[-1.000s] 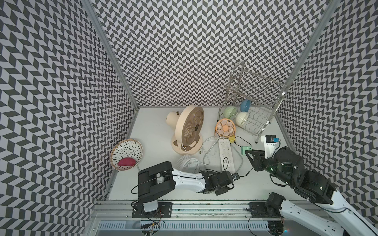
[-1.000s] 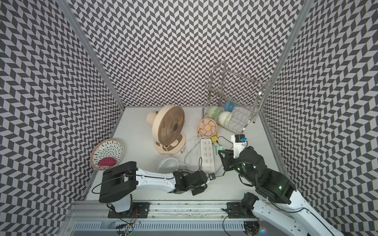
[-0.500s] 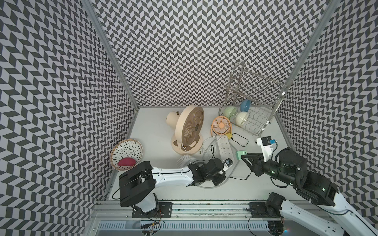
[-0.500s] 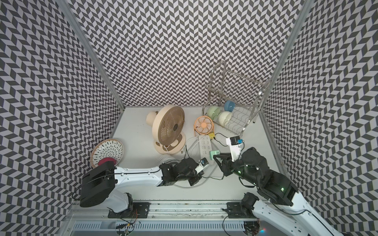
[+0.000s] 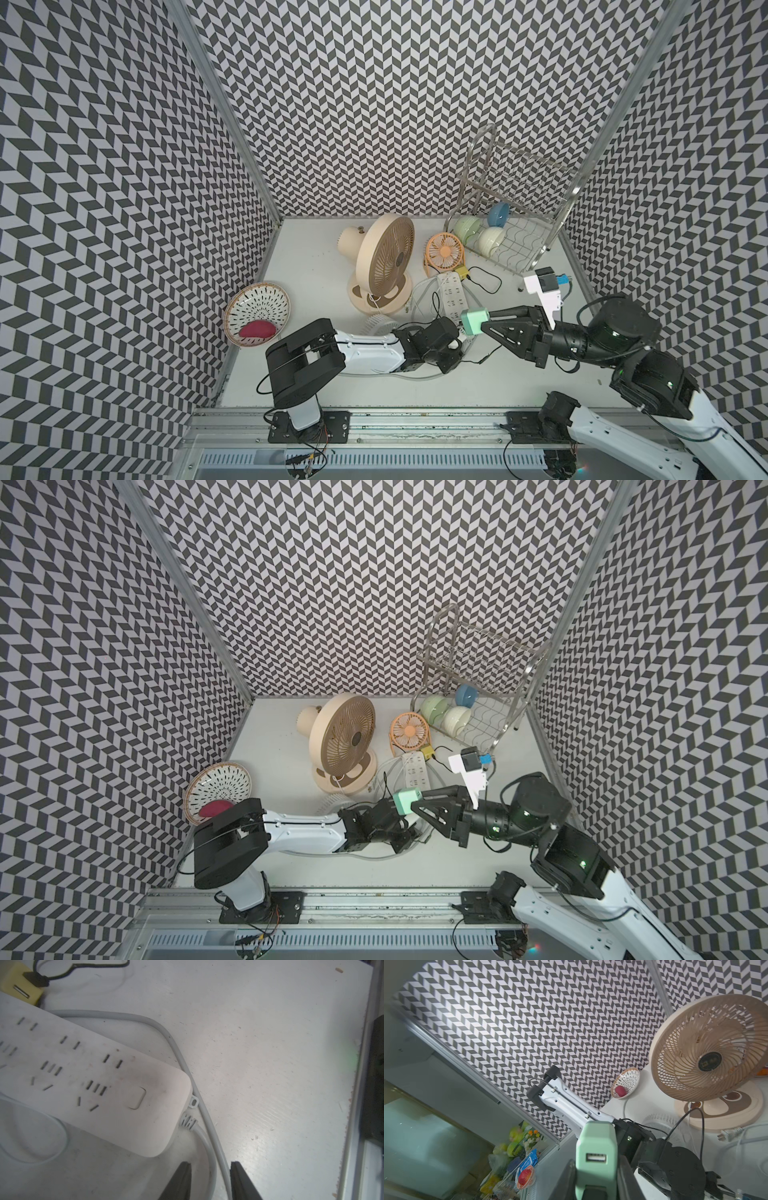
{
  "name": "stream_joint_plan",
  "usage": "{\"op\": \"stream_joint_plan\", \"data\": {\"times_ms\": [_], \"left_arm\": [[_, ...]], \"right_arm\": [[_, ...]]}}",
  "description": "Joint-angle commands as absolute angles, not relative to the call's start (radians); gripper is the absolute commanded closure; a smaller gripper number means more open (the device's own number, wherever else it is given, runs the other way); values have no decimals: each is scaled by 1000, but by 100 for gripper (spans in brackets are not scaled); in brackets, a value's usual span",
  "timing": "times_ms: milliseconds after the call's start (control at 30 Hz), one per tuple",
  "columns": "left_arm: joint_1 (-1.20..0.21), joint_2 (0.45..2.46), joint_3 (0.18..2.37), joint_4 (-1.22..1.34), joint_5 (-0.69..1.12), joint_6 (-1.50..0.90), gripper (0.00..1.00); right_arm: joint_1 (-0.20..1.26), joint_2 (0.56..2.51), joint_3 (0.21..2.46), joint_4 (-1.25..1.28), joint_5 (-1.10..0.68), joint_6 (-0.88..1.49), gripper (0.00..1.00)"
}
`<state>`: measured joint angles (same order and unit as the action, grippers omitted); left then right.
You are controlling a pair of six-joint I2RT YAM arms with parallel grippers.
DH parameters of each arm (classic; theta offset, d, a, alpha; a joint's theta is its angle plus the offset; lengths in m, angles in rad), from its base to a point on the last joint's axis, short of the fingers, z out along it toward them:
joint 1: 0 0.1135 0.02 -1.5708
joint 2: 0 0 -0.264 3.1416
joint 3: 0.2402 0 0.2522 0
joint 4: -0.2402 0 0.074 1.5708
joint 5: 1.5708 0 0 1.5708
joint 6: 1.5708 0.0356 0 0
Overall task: Unplug the desk fan from the power strip
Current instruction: Adjust the socket at the center of the board, then place the plug at the center of the board.
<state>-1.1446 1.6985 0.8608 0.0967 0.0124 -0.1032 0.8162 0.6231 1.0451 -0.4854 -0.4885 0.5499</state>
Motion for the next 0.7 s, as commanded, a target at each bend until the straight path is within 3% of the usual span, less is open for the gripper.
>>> {"op": "stream_joint_plan", "data": {"times_ms": [0, 33, 100, 300, 500, 667], "left_arm": [[-1139, 1590, 817, 163, -14, -132, 49], [-1139, 1554, 800, 168, -26, -137, 45], [-1138, 1460, 753, 185, -63, -153, 27], [-1126, 1213, 611, 229, -172, -184, 11], [-993, 1114, 557, 197, -172, -243, 12], [-981, 908, 462, 294, -250, -276, 15]], "right_arm": [[819, 634, 1063, -406, -518, 549, 82], [819, 640, 1062, -406, -521, 544, 82], [819, 647, 1061, -399, -529, 538, 82], [819, 667, 1041, -364, -561, 518, 82], [818, 700, 968, -287, -575, 526, 82], [825, 769, 810, -317, -480, 521, 83]]}}
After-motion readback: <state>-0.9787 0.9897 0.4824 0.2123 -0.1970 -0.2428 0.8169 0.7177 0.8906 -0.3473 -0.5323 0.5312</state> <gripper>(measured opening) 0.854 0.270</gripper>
